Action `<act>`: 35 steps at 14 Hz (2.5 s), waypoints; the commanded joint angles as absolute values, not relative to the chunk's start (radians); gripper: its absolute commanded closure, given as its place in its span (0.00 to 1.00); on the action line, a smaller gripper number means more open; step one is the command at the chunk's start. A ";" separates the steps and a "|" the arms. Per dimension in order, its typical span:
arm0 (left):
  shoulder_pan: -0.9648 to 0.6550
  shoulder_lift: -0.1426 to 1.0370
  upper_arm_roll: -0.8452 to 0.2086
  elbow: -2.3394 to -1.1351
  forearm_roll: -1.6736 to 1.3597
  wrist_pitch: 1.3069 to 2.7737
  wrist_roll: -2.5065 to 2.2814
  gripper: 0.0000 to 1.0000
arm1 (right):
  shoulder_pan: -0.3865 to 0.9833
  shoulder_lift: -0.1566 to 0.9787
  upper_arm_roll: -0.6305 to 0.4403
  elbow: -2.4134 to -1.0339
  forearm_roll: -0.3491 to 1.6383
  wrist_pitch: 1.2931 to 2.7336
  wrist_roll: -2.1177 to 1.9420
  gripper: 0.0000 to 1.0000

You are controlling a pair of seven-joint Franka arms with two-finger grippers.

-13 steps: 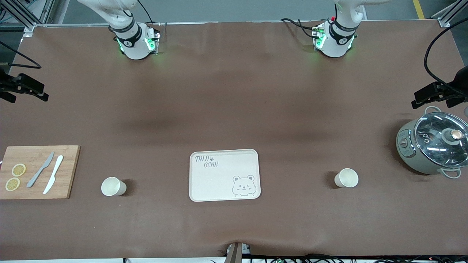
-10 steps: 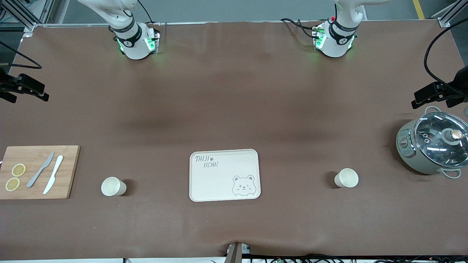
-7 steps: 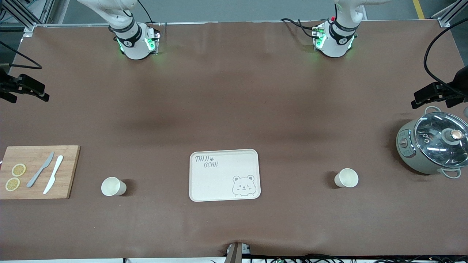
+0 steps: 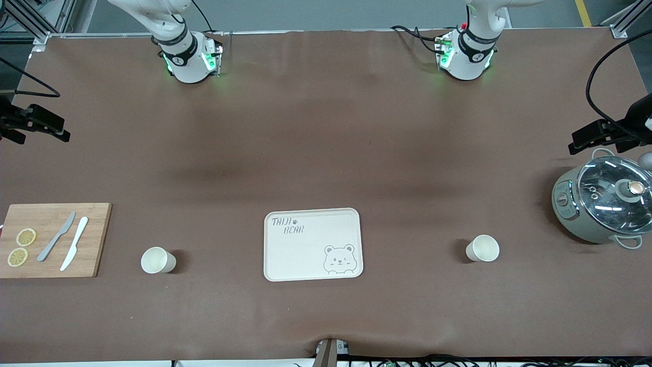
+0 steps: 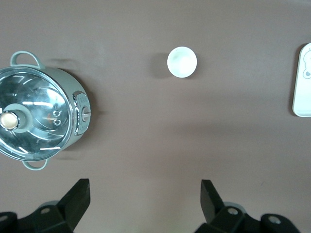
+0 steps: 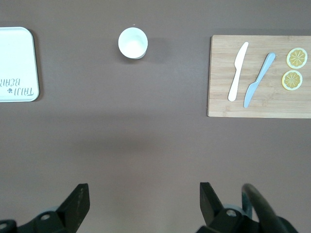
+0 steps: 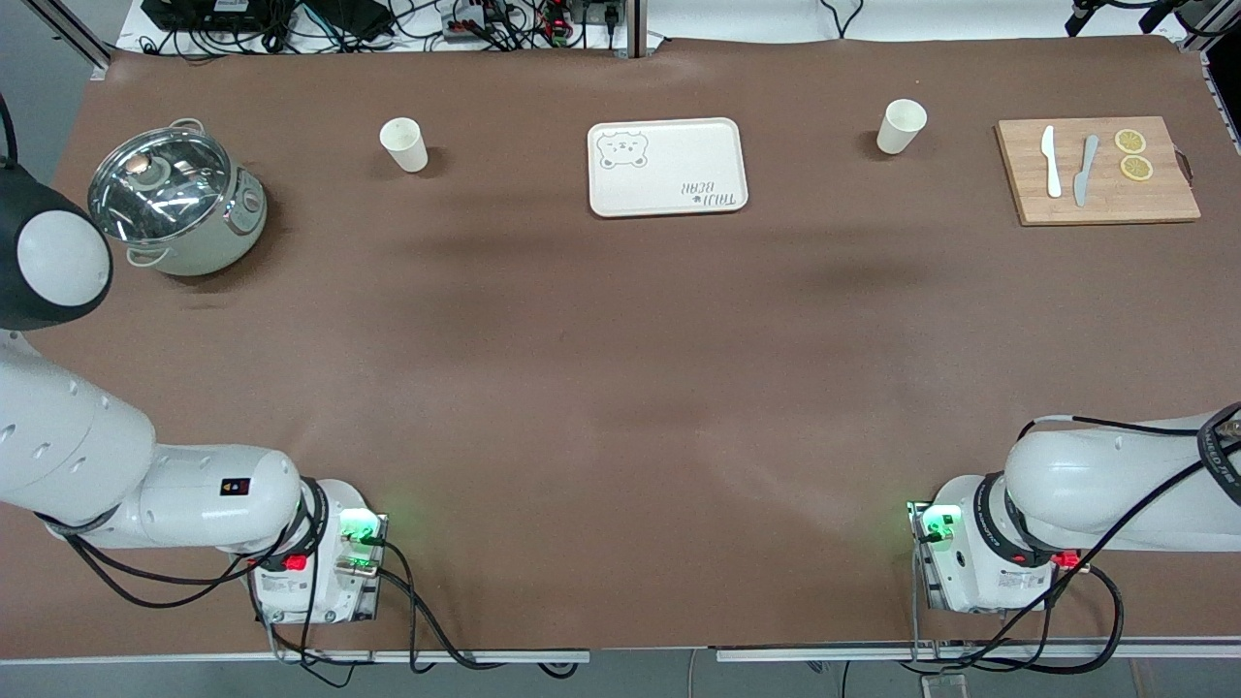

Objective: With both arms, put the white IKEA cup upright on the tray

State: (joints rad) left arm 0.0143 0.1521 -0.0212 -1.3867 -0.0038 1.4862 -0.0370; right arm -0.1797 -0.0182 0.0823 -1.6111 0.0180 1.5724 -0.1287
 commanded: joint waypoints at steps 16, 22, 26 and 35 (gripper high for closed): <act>-0.018 0.554 -0.026 -1.384 0.015 1.940 0.020 0.00 | -0.207 0.550 0.098 -1.349 0.021 1.789 -0.138 0.00; -0.028 0.672 -0.037 -1.385 0.006 2.052 0.025 0.00 | -0.196 0.701 0.098 -1.292 0.023 1.910 -0.133 0.00; -0.028 0.742 -0.041 -1.391 0.000 2.080 0.049 0.00 | -0.192 0.733 0.098 -1.292 0.021 1.966 -0.130 0.00; -0.020 0.808 -0.040 -1.390 0.003 2.144 0.071 0.02 | -0.184 0.805 0.098 -1.293 0.041 2.108 0.010 0.00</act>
State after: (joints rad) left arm -0.0221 0.8058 -0.0379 -1.3984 0.0133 2.1309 0.0456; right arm -0.1837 0.7854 0.0924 -1.3248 0.0239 2.1031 -0.0427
